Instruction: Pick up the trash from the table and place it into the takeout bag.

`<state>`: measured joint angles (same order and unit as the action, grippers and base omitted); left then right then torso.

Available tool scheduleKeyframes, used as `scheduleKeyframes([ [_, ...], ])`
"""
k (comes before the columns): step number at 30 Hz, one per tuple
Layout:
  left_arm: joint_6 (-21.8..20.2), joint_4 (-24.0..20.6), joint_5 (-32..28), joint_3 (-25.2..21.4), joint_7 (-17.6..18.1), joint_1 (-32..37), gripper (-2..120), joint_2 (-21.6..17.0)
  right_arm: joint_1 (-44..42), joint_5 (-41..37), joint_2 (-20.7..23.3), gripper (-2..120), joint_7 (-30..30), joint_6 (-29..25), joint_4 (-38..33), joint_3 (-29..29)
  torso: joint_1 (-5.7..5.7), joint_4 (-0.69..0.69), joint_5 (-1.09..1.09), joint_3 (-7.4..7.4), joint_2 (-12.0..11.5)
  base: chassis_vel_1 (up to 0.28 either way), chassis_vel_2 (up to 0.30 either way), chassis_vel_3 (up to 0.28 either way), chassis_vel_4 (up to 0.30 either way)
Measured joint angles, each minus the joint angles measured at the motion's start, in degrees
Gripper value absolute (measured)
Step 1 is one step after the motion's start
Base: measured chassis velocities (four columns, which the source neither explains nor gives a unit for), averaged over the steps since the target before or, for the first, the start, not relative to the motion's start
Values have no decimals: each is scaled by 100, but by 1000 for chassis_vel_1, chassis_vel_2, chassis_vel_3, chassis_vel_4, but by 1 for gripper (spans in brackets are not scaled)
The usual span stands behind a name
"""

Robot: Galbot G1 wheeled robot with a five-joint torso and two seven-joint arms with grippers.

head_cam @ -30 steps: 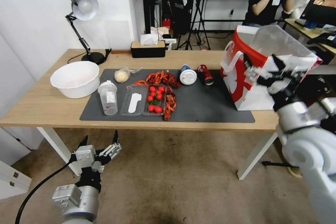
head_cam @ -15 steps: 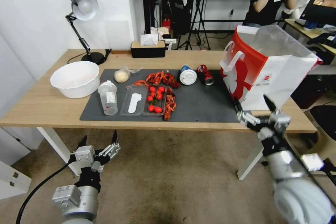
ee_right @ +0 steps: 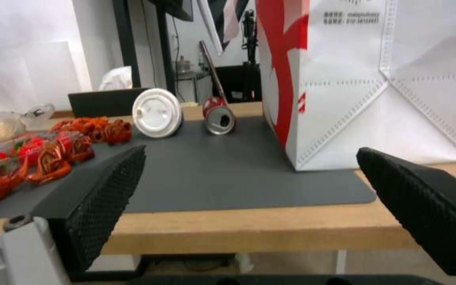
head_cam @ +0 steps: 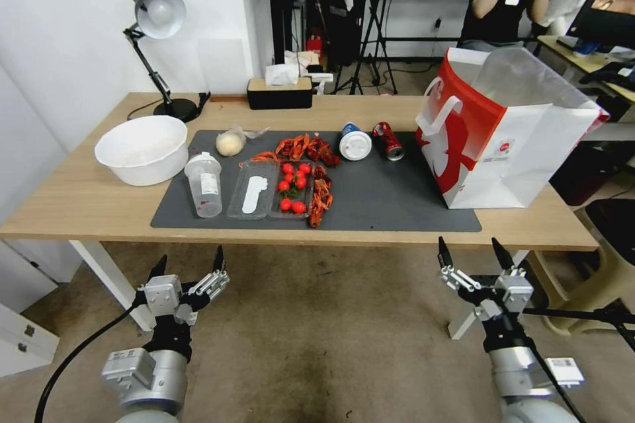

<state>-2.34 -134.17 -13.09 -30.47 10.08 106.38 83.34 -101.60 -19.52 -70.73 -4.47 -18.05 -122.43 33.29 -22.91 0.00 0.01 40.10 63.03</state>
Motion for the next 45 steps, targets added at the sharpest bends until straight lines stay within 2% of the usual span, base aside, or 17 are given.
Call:
scheduleKeyframes([
  [6,37,46,4,28,-22,4,100,14,-19,55,-133,100,12,-57,203,-153,0,0,0,0,0,0,0,0,0],
  [19,149,107,37,36,-61,31,100,54,71,185,-169,100,-17,30,172,-310,-1,0,-1,0,0,0,0,0,0],
  [31,176,109,28,28,-66,40,100,-26,606,193,-18,100,-204,535,113,-546,-1,-1,-1,0,0,0,0,0,0],
  [34,176,119,26,28,-68,13,100,-34,1277,161,173,100,-374,923,135,-811,-1,1,0,1,0,0,0,0,0],
  [36,176,119,26,28,-68,13,100,-34,1277,161,173,100,-374,923,135,-811,-1,1,0,1,0,0,0,0,0],
  [38,176,138,27,34,-70,-78,100,-7,1949,12,188,100,-542,1361,201,-1093,-1,-1,0,1,0,0,0,0,0],
  [45,180,138,30,-9,-73,-88,100,-56,2766,-20,214,100,-758,1685,527,-1543,-1,0,0,2,-1,0,0,0,0],
])
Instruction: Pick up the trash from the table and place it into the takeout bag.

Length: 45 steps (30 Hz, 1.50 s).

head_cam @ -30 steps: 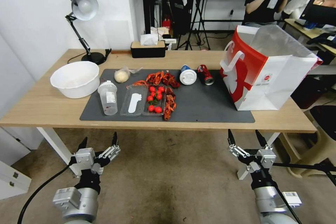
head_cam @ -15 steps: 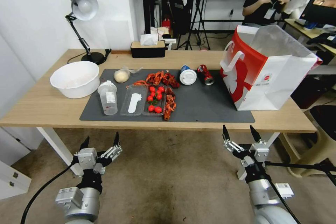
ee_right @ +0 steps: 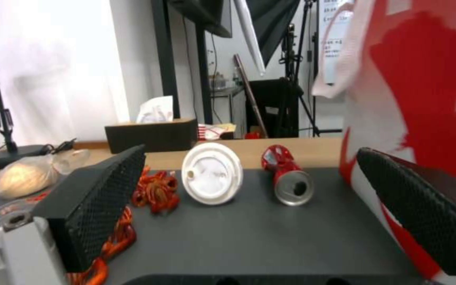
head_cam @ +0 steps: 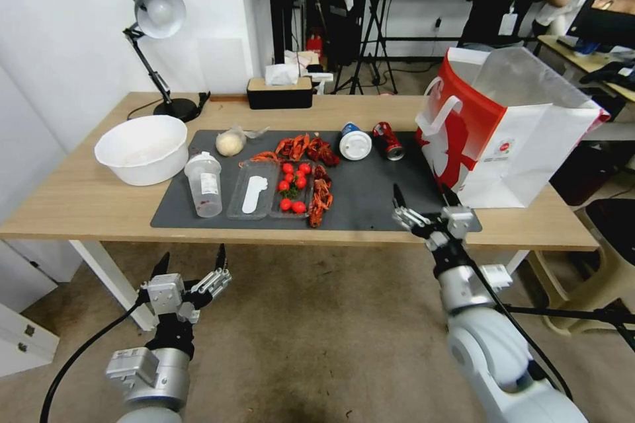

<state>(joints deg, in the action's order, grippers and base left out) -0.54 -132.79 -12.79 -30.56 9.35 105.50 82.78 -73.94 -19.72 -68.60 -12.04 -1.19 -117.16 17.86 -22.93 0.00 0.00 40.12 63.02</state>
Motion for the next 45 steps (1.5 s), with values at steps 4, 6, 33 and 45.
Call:
scheduleKeyframes([
  [4,3,0,6,-3,0,14,100,7,227,-11,-5,100,-92,148,116,-120,0,0,0,0,0,0,0,0,0],
  [6,5,9,17,-3,0,16,100,25,530,-15,-9,100,-253,423,256,-258,0,0,-1,0,0,0,0,0,0],
  [33,76,253,75,-119,-18,-162,100,57,2864,-692,-412,100,-1436,1799,1777,-1204,0,1,-1,-1,0,0,0,0,0],
  [45,91,538,36,-50,-15,-373,100,106,4458,-819,-864,100,-1617,2262,3559,-1842,1,0,0,-1,0,0,0,0,0],
])
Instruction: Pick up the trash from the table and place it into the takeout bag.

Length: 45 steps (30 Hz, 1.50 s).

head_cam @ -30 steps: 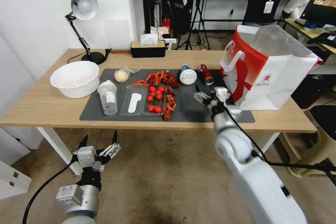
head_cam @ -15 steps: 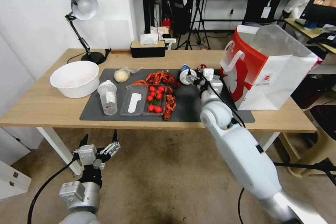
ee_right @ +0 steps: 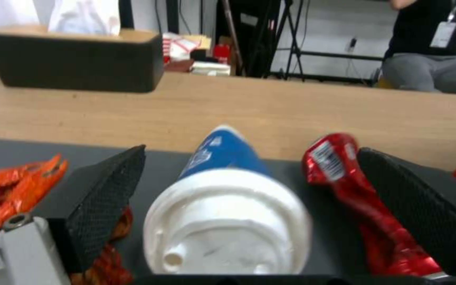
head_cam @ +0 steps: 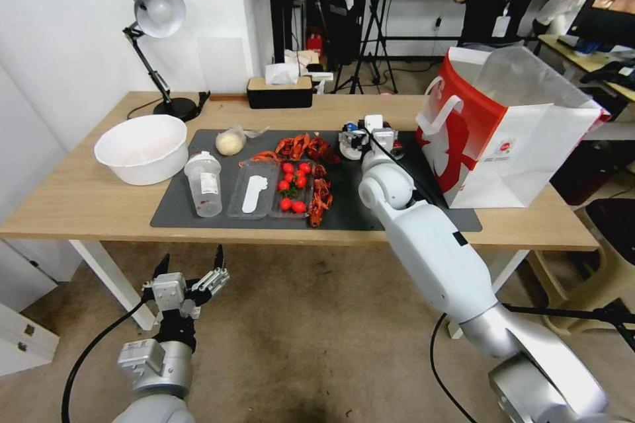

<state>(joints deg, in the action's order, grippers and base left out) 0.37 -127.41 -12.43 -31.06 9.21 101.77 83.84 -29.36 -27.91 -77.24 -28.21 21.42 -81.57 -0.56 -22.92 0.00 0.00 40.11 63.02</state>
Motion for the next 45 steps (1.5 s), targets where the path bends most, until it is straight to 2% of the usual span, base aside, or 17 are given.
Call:
scheduleKeyframes([
  [7,24,81,-11,1,5,-61,100,-10,233,-7,-130,100,69,198,421,-187,0,0,1,0,0,0,0,0,0],
  [9,86,101,72,5,6,-40,100,10,262,-1,-200,100,246,217,582,-223,0,-1,0,0,0,0,0,0,0],
  [33,202,159,119,-24,12,-20,100,40,179,119,-261,100,261,227,778,-157,0,0,0,-1,1,0,0,0,0],
  [37,250,192,115,-24,1,-34,100,41,143,105,-281,82,221,196,776,-118,0,0,0,-1,1,0,0,0,0],
  [45,303,239,114,-20,-31,-57,100,39,55,-1,-208,65,130,161,556,-86,0,-1,0,0,1,0,0,0,0],
])
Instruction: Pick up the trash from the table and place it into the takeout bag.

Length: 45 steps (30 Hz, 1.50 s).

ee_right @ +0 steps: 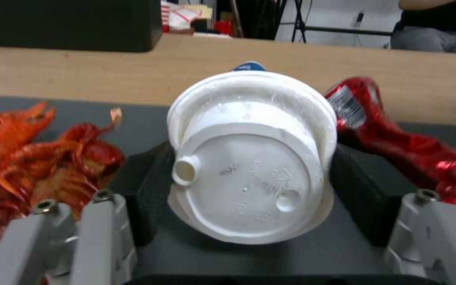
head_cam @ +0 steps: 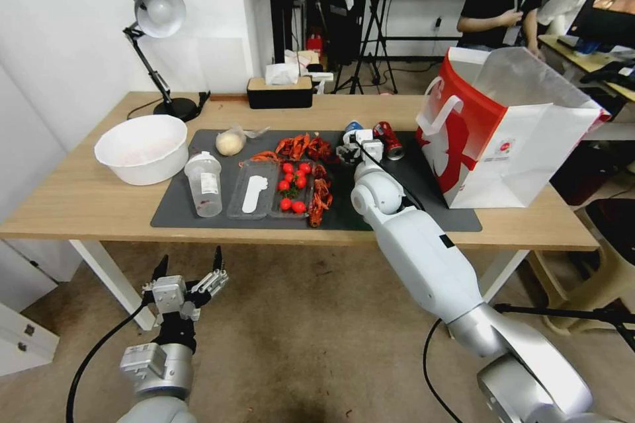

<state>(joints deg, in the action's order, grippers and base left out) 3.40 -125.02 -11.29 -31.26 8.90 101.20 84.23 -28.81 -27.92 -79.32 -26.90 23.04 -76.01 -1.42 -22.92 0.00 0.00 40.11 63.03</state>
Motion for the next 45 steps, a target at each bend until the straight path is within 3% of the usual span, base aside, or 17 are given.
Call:
scheduleKeyframes([
  [10,0,-51,-3,-6,0,19,100,0,-2,162,420,64,594,-643,-562,29,0,0,-1,0,0,0,0,0,0],
  [12,-2,-108,-34,-33,3,36,100,-30,18,323,690,64,797,-899,-957,72,0,0,-1,0,0,0,0,0,0],
  [19,-5,-178,-66,-89,10,86,100,-55,39,291,1187,64,839,-967,-1943,291,0,1,0,0,0,0,0,0,0],
  [23,-5,-223,-56,-81,15,133,100,-32,-4,98,1804,64,341,-474,-2806,777,0,1,0,0,0,0,0,0,0],
  [26,-7,-235,-40,-76,16,154,100,-30,-85,-1,2078,64,-45,-120,-3076,1062,1,-1,-2,-1,0,0,0,0,0],
  [31,-11,-274,-38,-92,17,195,100,-79,-290,-30,2474,64,-711,310,-3286,1539,0,-1,-2,0,0,0,0,0,0],
  [37,-16,-271,-27,-70,6,165,100,-86,-498,-285,2682,64,-862,637,-3347,1895,0,-1,0,0,0,0,0,0,0],
  [44,-20,-240,17,-21,-12,141,100,-44,-681,-383,2728,83,-719,663,-3339,2032,0,1,0,0,0,0,0,0,0],
  [45,-20,-234,19,-22,-13,135,100,-47,-748,-384,2730,91,-690,649,-3339,2089,0,1,0,0,0,0,0,0,0],
])
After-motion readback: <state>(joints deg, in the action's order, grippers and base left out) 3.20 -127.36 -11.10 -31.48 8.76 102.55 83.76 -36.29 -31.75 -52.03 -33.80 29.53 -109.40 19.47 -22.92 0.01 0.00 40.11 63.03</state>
